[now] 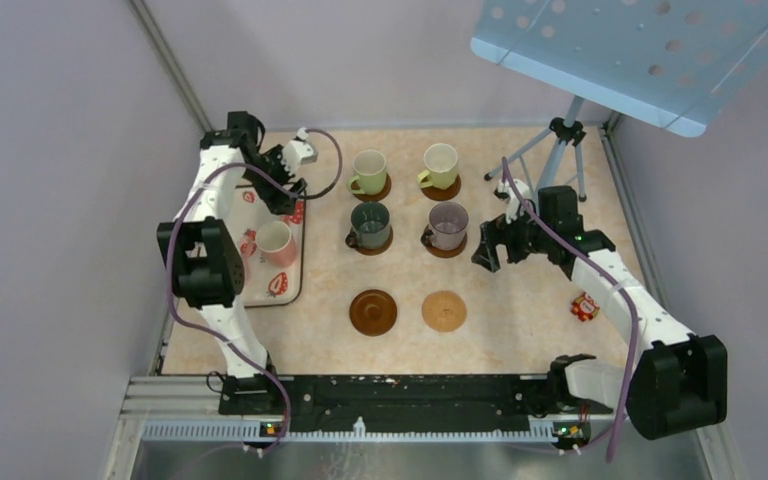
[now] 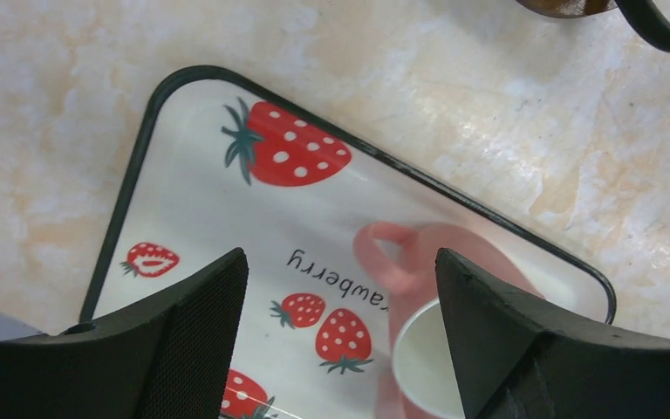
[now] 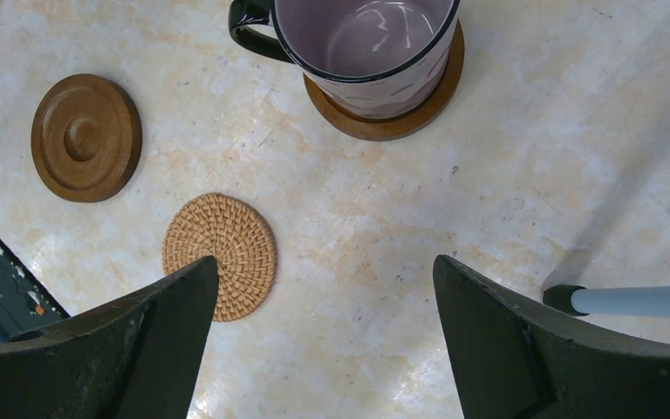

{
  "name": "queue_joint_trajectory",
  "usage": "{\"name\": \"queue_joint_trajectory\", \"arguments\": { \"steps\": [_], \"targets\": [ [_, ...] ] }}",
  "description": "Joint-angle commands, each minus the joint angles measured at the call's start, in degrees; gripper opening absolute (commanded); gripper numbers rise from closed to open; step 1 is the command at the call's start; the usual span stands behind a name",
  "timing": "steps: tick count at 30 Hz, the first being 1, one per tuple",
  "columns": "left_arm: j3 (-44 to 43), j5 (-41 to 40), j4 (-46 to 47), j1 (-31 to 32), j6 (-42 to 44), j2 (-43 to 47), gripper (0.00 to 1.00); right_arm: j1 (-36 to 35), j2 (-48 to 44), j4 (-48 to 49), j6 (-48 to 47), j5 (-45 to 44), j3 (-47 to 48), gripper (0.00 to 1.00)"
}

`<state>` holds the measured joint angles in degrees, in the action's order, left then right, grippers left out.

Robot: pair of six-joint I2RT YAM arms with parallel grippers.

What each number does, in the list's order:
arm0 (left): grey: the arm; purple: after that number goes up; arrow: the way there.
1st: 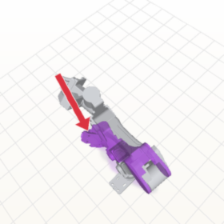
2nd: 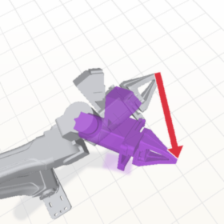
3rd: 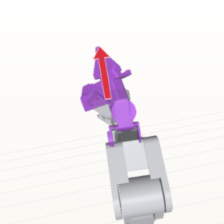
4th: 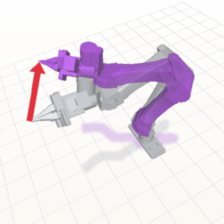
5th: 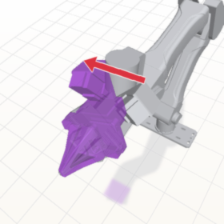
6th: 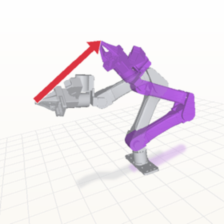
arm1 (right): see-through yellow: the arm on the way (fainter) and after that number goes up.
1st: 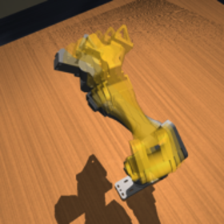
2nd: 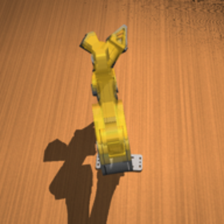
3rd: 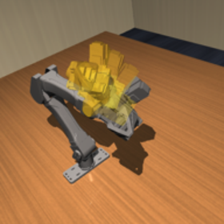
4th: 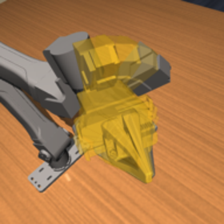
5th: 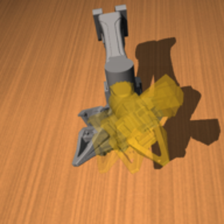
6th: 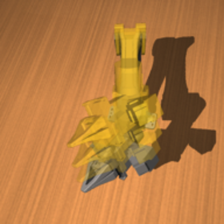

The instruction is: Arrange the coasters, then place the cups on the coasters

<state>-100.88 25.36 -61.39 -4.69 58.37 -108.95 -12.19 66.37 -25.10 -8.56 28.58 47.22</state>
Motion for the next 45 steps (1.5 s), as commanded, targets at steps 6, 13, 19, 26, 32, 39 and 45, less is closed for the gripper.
{"name": "queue_joint_trajectory", "arguments": {
  "steps": [6, 13, 19, 26, 32, 39, 45],
  "targets": [
    [-0.8, -9.8, 2.6, 3.9, -5.0, -5.3, 0.82, 0.5, 0.3, 0.9, -0.8, 0.7, 0.9, 0.91],
    [-1.1, -12.9, 1.5, 2.6, -4.1, -6.1, 0.8, 0.6, 0.4, 0.9, -0.8, 0.7, 0.9, 0.91],
    [-0.3, -12.8, 0.6, -0.4, -3.0, -5.8, 0.78, 0.6, 0.3, 0.8, -0.8, 0.8, 0.9, 0.91],
    [2.1, -12.4, 0.1, -4.8, -1.6, -5.0, 0.78, 0.6, 0.4, 0.9, -0.8, 0.9, 0.9, 0.91],
    [5.6, -11.0, 0.2, -7.6, -0.4, -3.1, 0.77, 0.6, 0.4, 0.9, -0.8, 0.9, 1.0, 0.91],
    [4.3, -7.9, -0.1, -10.1, -0.7, -1.4, 0.81, 0.6, 0.4, 0.9, -0.8, 1.0, 1.0, 0.91],
    [-2.7, -3.2, -2.2, -11.8, -0.1, 0.7, 0.85, 0.5, 0.4, 0.9, -0.8, 0.9, 1.0, 0.91]
  ]
}}
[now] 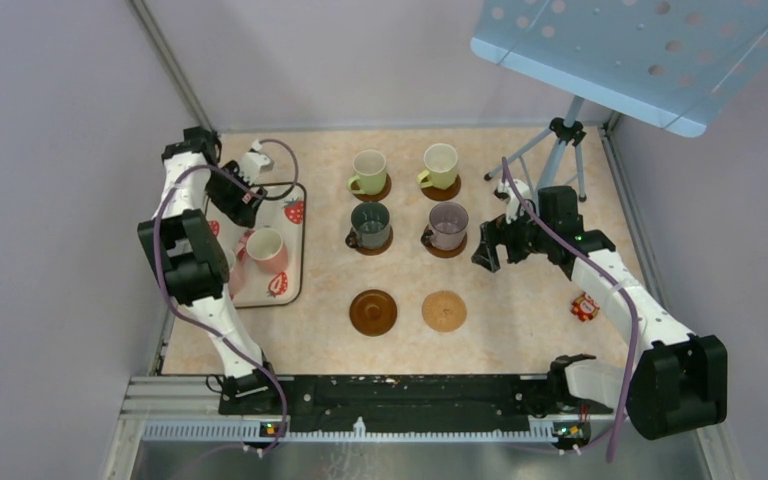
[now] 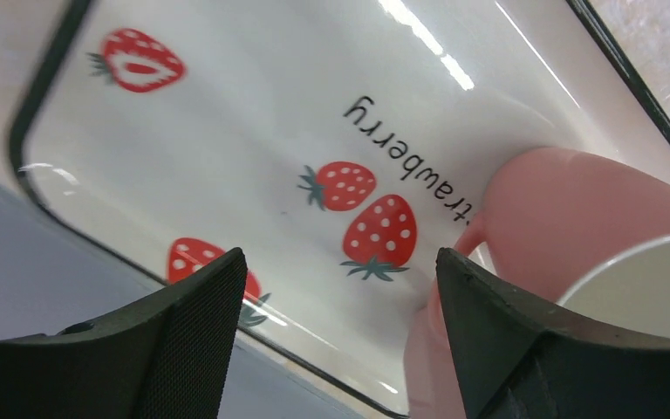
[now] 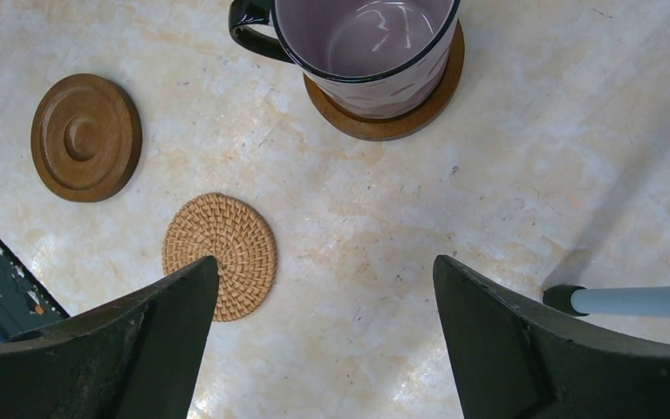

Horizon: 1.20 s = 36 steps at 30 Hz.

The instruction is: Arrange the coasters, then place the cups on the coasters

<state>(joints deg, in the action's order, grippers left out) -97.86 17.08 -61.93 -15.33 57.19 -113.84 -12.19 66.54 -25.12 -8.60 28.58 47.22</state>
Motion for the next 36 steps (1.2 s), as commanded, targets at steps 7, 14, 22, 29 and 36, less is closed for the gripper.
{"name": "queue_joint_trajectory", "arguments": {
  "steps": [7, 14, 22, 29, 36],
  "targets": [
    [-4.5, 6.4, -11.1, -2.1, 18.2, 10.6, 0.83, 0.6, 0.1, 0.8, -0.8, 1.2, 1.0, 0.91],
    [2.2, 2.0, -11.4, -6.7, 36.0, 12.8, 0.79, 0.5, -0.1, 0.7, -0.9, 1.5, 1.0, 0.91],
    [6.7, 3.4, -8.3, -7.1, 44.2, 11.6, 0.75, 0.6, 0.1, 0.5, -0.8, 1.6, 1.0, 0.91],
    [8.1, 3.5, -7.0, -7.0, 47.1, 8.2, 0.71, 0.5, 0.4, 0.5, -0.8, 1.1, 1.1, 0.91],
    [9.9, 7.2, -6.8, -6.8, 51.8, 7.1, 0.69, 0.5, 1.1, 0.5, -0.9, 1.0, 1.1, 0.91]
  ]
}}
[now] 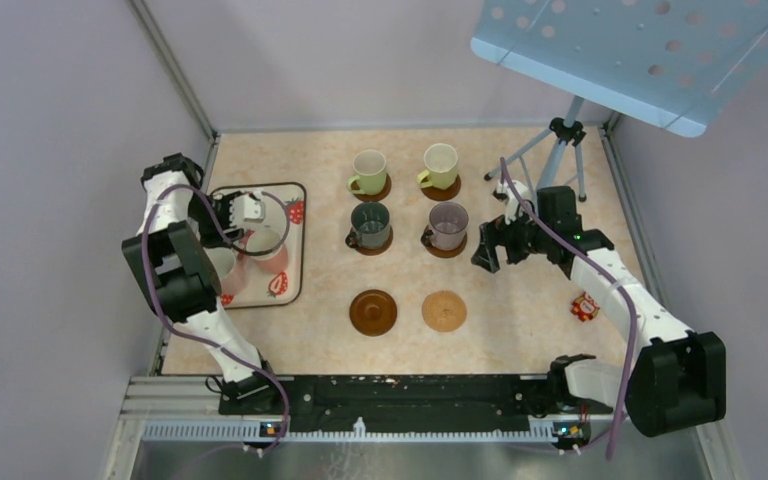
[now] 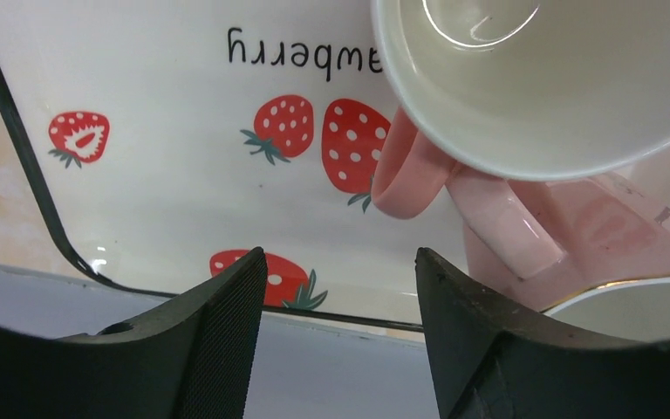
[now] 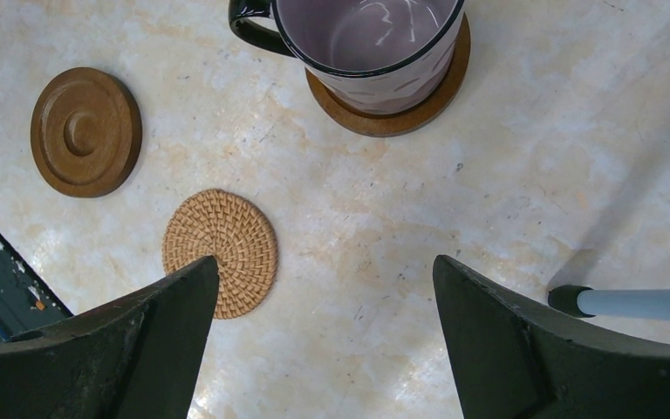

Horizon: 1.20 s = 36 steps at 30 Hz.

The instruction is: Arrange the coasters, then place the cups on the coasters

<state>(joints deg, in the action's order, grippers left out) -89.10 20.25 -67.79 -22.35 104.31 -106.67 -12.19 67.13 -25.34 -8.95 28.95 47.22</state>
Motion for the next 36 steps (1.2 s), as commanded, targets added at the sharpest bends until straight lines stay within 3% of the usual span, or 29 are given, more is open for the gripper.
{"name": "queue_joint_trajectory", "arguments": {
  "steps": [1, 21, 26, 36],
  "targets": [
    [1.3, 4.3, -1.1, 0.3, 5.3, -0.1, 0.69, 0.6, 0.6, 0.8, -0.5, 0.7, 1.2, 0.91],
    [1.5, 9.0, -4.1, 1.9, 8.4, -3.2, 0.64, 0.6, 1.7, 0.5, -0.7, 0.4, 1.4, 0.91],
    [2.4, 9.5, -4.4, 2.0, 8.5, -3.5, 0.57, 0.6, 1.8, 0.5, -0.6, 0.4, 1.4, 0.91],
    [3.5, 9.7, -5.0, 2.1, 8.1, -3.8, 0.33, 0.6, 1.9, 0.4, -0.7, 0.4, 1.4, 0.91]
  ]
}}
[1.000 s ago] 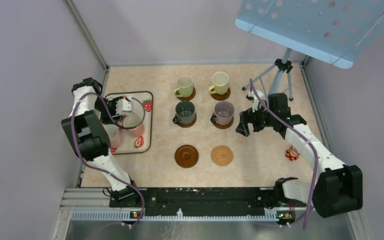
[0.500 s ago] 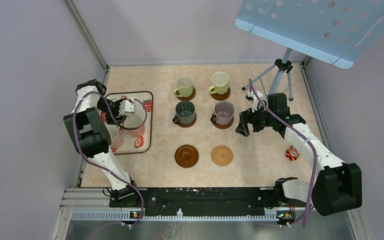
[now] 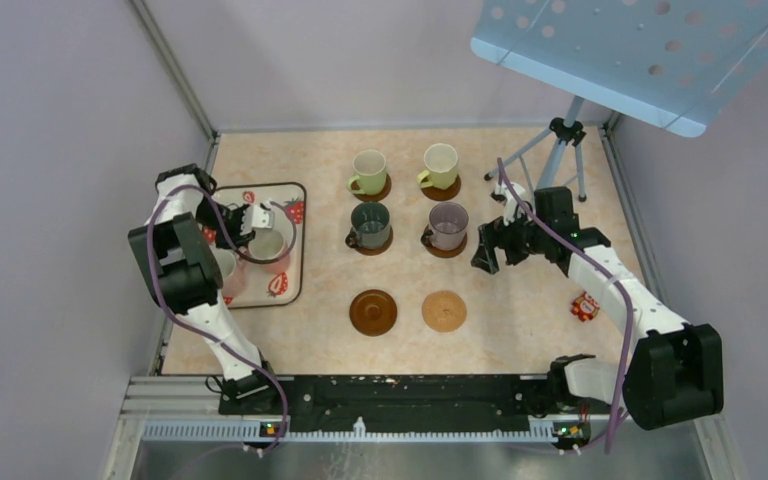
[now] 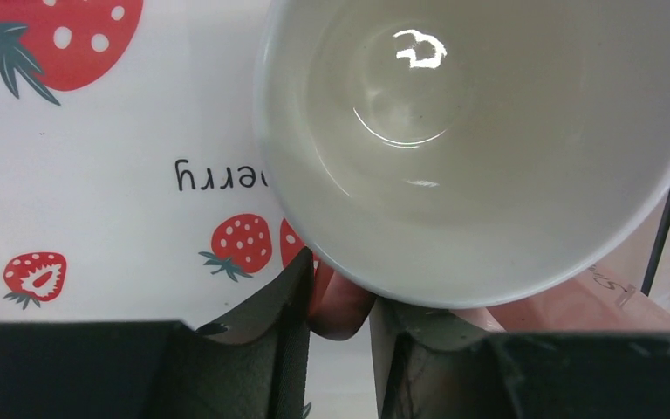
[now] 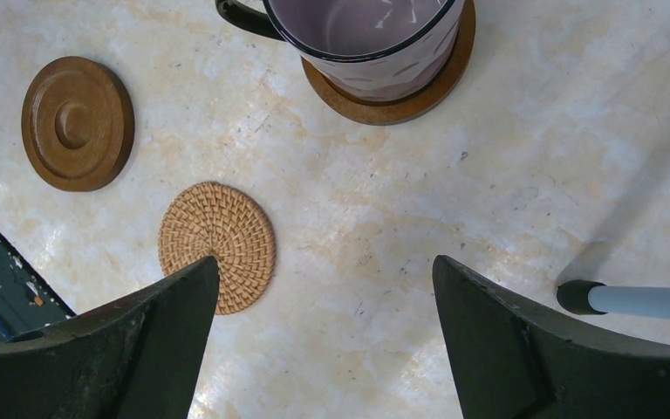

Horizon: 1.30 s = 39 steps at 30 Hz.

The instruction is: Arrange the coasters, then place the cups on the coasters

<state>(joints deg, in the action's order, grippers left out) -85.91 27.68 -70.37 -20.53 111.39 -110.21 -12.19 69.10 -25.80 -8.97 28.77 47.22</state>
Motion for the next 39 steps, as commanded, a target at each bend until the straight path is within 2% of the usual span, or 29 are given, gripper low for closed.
{"name": "queue_joint_trajectory", "arguments": {
  "steps": [1, 3, 9, 14, 20, 24, 29, 39],
  "targets": [
    [0.3, 2.4, -2.4, 0.2, 0.8, -0.2, 0.3, 0.6, 0.0, 0.9, -0.7, 0.6, 1.5, 0.91],
    [-0.1, 3.1, -2.0, 0.2, -0.6, -0.4, 0.25, 0.6, 0.0, 0.9, -0.7, 0.6, 1.5, 0.91],
    [-4.0, 4.9, -0.8, 0.1, -9.6, -2.3, 0.0, 0.5, -0.1, 0.9, -0.7, 0.5, 1.4, 0.91],
    [-2.5, 6.4, 8.4, 0.1, -20.3, -0.9, 0.0, 0.6, -0.1, 0.8, -0.8, 0.5, 1.3, 0.91],
    [-3.3, 6.7, 9.1, 0.3, -26.7, -1.0, 0.0, 0.6, -0.2, 0.9, -0.8, 0.6, 1.3, 0.91],
    [-2.1, 5.4, 9.7, 0.4, -28.9, -0.8, 0.1, 0.6, -0.1, 1.0, -0.8, 0.7, 1.3, 0.91],
    [0.0, 5.7, 10.4, 0.8, -30.6, 0.1, 0.34, 0.6, -0.1, 1.0, -0.8, 0.8, 1.3, 0.91],
    [3.4, 7.1, 15.0, 2.4, -35.8, 1.7, 0.41, 0.6, -0.1, 1.0, -0.8, 0.9, 1.4, 0.91]
  ]
}}
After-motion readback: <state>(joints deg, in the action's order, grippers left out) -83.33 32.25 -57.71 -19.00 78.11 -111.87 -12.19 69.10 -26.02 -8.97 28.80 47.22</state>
